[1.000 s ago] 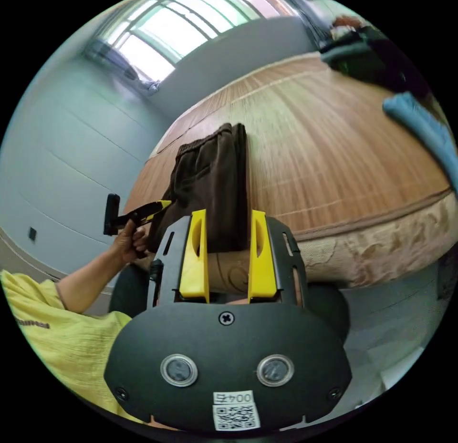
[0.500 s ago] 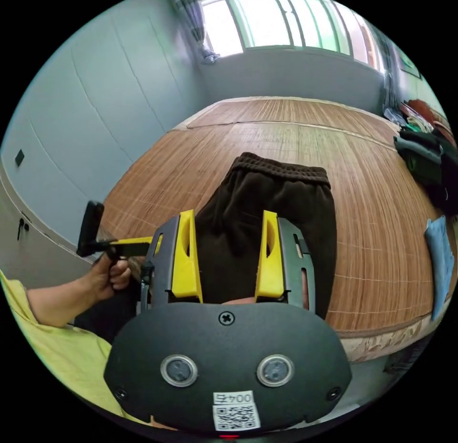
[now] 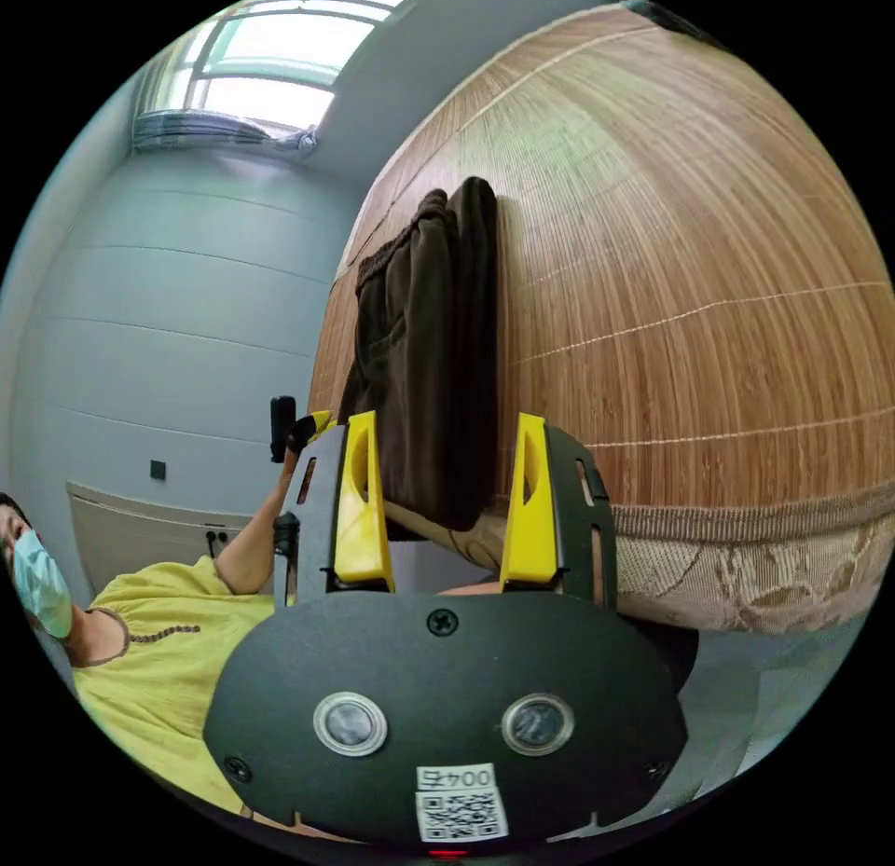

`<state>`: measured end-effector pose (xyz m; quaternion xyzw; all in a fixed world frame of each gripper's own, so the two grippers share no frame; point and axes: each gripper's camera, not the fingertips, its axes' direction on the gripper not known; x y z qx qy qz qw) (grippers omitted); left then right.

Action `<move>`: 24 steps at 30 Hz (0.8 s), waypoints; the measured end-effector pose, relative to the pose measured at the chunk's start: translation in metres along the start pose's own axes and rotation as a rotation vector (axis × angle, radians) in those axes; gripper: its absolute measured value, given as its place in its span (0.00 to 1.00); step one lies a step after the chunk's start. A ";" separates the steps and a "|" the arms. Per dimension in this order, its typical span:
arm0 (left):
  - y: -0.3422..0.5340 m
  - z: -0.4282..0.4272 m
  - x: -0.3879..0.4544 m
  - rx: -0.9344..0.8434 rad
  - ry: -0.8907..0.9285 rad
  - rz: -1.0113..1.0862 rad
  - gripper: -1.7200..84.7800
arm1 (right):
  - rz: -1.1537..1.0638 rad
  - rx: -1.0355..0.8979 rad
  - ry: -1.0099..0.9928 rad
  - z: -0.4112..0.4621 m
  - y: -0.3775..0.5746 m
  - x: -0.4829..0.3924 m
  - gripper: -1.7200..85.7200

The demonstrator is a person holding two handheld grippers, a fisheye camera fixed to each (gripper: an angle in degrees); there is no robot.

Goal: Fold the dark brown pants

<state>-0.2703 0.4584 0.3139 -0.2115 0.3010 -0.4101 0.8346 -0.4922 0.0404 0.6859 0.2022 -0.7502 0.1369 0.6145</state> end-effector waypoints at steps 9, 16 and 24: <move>-0.028 0.033 -0.003 -0.038 0.049 -0.048 0.18 | -0.004 -0.165 -0.186 0.019 -0.065 0.029 0.20; -0.032 0.057 0.011 -0.012 -0.013 -0.069 0.14 | -0.012 -0.094 -0.004 0.029 -0.070 -0.005 0.17; -0.018 0.066 0.030 -0.034 -0.080 -0.107 0.13 | 0.054 -0.013 0.003 0.019 -0.027 -0.016 0.16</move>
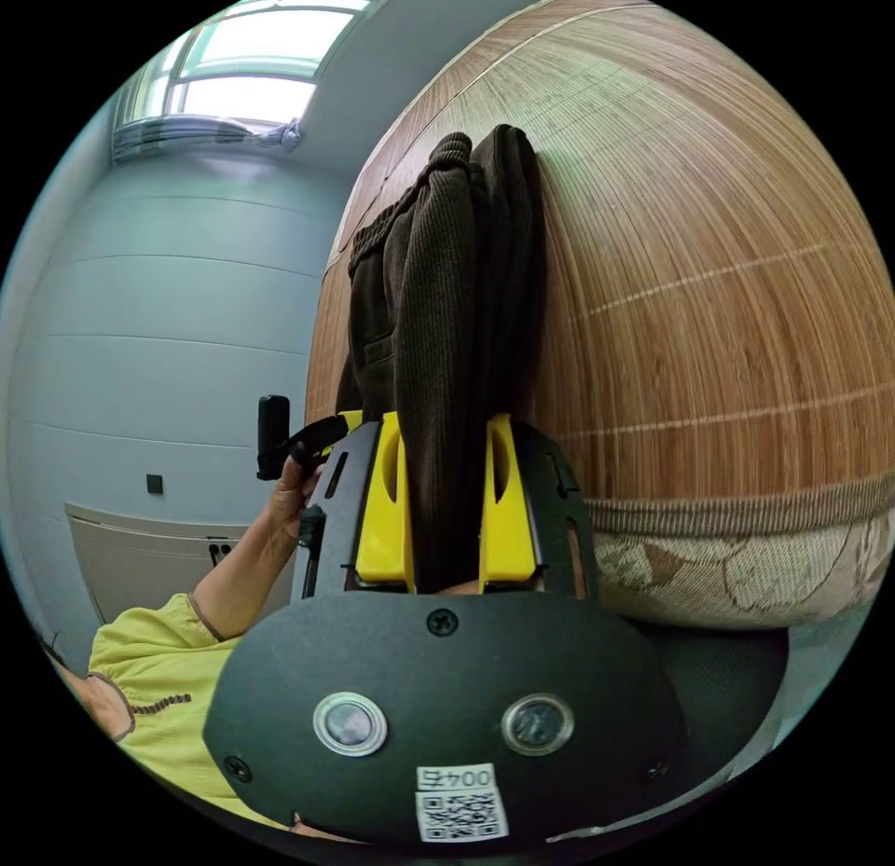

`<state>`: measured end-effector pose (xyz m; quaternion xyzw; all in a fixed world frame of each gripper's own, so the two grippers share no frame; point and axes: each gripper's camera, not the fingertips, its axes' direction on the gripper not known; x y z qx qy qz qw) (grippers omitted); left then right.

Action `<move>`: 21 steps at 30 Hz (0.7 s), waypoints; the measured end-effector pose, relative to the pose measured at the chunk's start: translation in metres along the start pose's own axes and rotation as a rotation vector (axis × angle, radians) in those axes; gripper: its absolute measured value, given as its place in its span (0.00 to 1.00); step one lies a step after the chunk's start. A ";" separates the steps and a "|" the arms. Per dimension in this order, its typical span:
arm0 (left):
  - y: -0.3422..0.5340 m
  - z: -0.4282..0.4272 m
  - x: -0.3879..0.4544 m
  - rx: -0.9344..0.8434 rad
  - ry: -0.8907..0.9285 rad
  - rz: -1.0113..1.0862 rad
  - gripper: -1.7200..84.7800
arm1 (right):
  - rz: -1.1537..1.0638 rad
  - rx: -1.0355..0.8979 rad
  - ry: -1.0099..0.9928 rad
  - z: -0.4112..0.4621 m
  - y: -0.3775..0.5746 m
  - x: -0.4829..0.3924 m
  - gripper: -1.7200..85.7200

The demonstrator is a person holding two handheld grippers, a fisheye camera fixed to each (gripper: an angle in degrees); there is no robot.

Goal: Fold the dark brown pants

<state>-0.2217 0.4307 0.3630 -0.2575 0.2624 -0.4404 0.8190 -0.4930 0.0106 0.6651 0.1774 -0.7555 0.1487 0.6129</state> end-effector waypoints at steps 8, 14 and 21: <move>0.017 0.017 0.016 0.018 0.001 -0.018 0.13 | -0.017 0.007 0.040 -0.017 0.016 -0.010 0.15; 0.012 0.033 0.042 0.014 0.001 0.027 0.13 | -0.096 -0.014 0.070 -0.039 0.005 -0.029 0.14; -0.002 0.074 0.094 0.021 0.091 0.092 0.13 | -0.210 -0.041 0.208 -0.088 -0.011 -0.056 0.14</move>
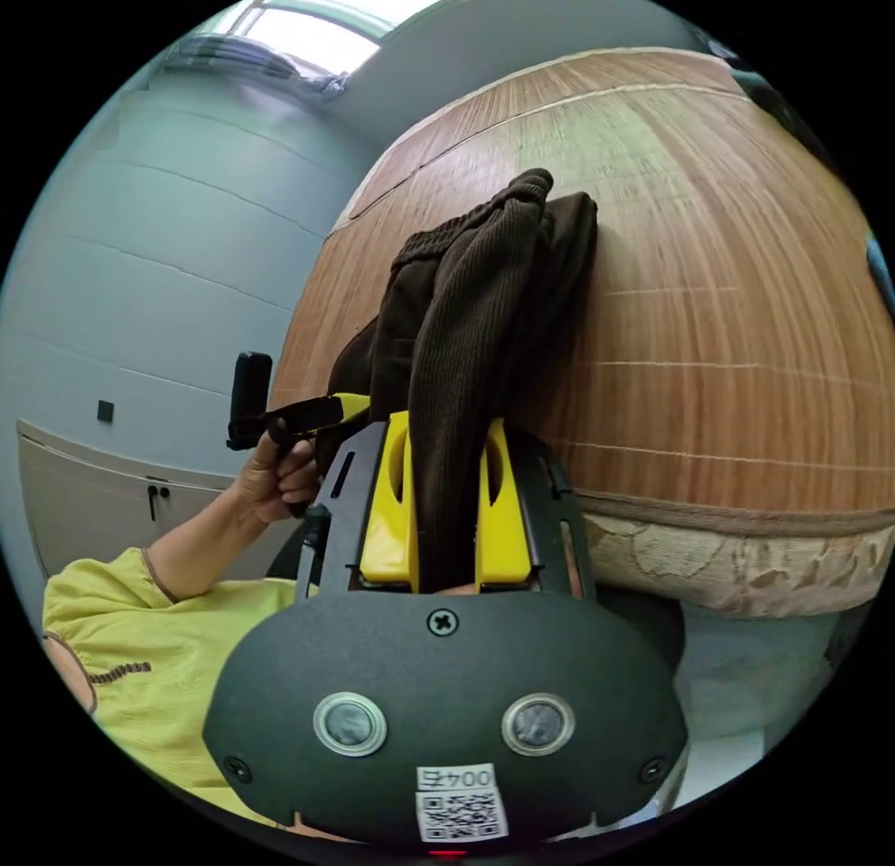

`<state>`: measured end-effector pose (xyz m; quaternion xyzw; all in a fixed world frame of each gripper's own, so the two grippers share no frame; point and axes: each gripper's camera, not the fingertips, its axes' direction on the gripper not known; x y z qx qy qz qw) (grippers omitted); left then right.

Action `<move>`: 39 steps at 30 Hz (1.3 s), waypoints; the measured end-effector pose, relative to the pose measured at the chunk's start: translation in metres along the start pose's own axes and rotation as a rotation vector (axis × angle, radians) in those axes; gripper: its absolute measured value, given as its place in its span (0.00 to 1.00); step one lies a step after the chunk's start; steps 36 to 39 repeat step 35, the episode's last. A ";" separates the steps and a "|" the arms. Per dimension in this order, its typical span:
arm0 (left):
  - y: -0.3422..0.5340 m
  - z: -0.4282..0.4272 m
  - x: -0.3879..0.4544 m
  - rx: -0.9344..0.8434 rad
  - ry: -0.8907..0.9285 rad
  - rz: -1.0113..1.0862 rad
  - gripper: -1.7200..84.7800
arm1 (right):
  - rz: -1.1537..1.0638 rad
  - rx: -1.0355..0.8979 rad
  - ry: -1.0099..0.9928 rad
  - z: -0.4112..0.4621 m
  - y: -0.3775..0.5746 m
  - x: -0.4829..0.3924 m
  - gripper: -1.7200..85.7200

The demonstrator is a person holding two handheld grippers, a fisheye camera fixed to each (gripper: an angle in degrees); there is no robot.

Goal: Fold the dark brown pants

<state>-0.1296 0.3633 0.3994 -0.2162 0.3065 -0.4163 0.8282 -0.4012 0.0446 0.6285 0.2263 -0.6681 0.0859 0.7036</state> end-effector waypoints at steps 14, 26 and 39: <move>-0.106 0.212 0.132 -0.181 0.071 0.145 0.14 | 0.062 0.048 0.250 -0.217 0.003 0.152 0.14; -0.089 0.199 0.090 -0.203 0.109 0.114 0.12 | 0.389 0.675 0.258 -0.390 0.171 0.317 0.15; -0.020 0.095 0.033 -0.151 0.088 0.002 0.10 | 0.770 0.936 0.008 -0.421 0.256 0.412 0.17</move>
